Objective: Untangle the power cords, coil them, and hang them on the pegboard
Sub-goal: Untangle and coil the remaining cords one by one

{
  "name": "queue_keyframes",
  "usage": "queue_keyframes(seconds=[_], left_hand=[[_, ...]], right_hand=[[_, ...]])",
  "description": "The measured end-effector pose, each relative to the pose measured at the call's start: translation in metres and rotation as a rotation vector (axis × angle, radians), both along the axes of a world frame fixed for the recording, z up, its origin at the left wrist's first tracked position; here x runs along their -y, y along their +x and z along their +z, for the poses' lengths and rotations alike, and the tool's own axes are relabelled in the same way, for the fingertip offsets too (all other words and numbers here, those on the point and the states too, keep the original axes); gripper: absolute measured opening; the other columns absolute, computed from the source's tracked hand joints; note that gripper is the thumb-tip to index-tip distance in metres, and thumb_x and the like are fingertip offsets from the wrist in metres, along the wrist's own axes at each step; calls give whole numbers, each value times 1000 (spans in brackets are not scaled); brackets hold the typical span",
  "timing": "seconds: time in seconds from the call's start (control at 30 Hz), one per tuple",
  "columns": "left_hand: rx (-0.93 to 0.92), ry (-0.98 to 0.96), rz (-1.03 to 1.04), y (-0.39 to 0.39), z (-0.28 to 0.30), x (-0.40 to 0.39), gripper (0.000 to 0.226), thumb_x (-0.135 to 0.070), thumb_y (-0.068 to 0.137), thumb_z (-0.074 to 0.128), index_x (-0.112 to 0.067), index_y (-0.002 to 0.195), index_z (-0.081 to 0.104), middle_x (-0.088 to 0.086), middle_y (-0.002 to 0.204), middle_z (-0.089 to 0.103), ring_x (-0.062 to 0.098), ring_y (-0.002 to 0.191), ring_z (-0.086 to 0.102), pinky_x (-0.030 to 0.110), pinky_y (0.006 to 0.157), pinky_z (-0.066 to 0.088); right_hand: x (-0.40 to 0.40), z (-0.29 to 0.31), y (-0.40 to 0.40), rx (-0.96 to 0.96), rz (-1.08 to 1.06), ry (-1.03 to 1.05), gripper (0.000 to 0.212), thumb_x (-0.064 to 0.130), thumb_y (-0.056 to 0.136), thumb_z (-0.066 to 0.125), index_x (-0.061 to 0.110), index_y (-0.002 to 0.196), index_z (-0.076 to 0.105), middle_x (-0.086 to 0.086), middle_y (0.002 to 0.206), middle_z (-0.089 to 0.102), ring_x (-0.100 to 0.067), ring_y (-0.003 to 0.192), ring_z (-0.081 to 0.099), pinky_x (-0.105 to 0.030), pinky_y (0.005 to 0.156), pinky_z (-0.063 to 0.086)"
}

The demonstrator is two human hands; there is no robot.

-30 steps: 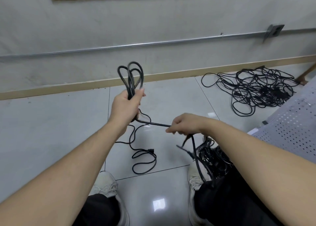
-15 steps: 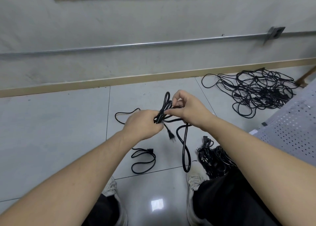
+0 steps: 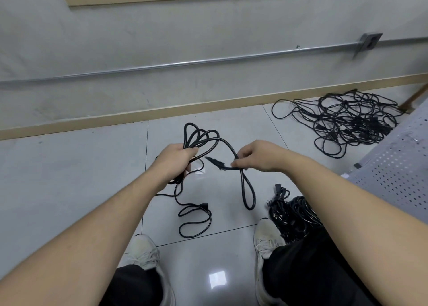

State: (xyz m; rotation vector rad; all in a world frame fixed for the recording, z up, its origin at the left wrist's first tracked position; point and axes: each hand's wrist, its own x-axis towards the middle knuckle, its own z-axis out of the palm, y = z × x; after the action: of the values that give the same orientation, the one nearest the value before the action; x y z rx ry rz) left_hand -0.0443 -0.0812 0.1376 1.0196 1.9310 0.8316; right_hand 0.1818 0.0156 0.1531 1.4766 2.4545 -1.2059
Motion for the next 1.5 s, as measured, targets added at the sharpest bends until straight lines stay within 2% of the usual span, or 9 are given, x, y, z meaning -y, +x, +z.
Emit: queue_keyframes(seconds=[0.13,0.33,0.5,0.63,0.77,0.93,1.13,1.27,1.5], left_hand=[[81,-6,11,12,-1,4,33,-36,101,57,-15,76,52,3,62,59,19,50,51,30,58,39],[117,167,-36,36,1,9,41,-46,101,58,-13,78,66,-4,64,63,17,60,53,30,64,41],[328,264,18,55,7,9,32,-39,95,70,-7,94,72,-7,78,70,9,62,52,23,61,41],[484,297,145,61,7,10,35,-36,83,83,-18,81,54,0,74,61,13,65,55,33,65,41],[557,365,198,56,11,8,42,-42,72,86,-20,82,50,-4,73,59,16,70,53,37,70,42],[522,396,241,53,13,8,44,-37,80,85,-8,94,56,-2,75,59,18,73,56,34,68,45],[347,436,289,62,6,6,34,-20,86,77,-17,74,46,0,65,40,16,62,38,32,63,35],[414,430,431,55,9,4,25,-24,86,74,-19,72,54,-1,64,51,18,66,45,36,65,39],[489,367,520,36,13,5,17,-26,87,71,-16,85,57,4,73,56,22,57,47,36,55,43]], right_hand=[[5,-7,-3,54,23,-27,33,40,94,67,22,66,62,5,71,71,-14,61,58,-25,60,44],[18,-2,-16,-467,-278,-129,33,46,105,47,17,98,61,-2,88,68,-11,51,45,-22,44,33],[24,0,-27,-474,-191,140,39,41,109,35,26,126,67,0,123,69,-8,113,58,-9,85,39],[26,-4,-39,-368,-7,227,41,42,92,15,36,102,54,5,114,59,-22,121,46,-43,108,34],[34,13,-39,-601,30,60,46,6,99,34,23,132,61,20,116,57,21,111,44,-4,101,29],[39,8,-45,-581,30,63,61,29,83,48,57,137,51,5,160,30,-15,151,24,-47,124,24],[44,0,-45,-533,-173,81,86,26,84,75,36,155,27,5,154,35,-16,141,39,-38,118,35],[48,5,-48,-733,-304,25,53,39,80,78,34,123,46,9,125,57,-13,97,66,-46,94,56],[45,9,-36,-748,-157,54,17,30,97,68,19,84,73,0,87,75,-3,87,66,-13,80,44]])
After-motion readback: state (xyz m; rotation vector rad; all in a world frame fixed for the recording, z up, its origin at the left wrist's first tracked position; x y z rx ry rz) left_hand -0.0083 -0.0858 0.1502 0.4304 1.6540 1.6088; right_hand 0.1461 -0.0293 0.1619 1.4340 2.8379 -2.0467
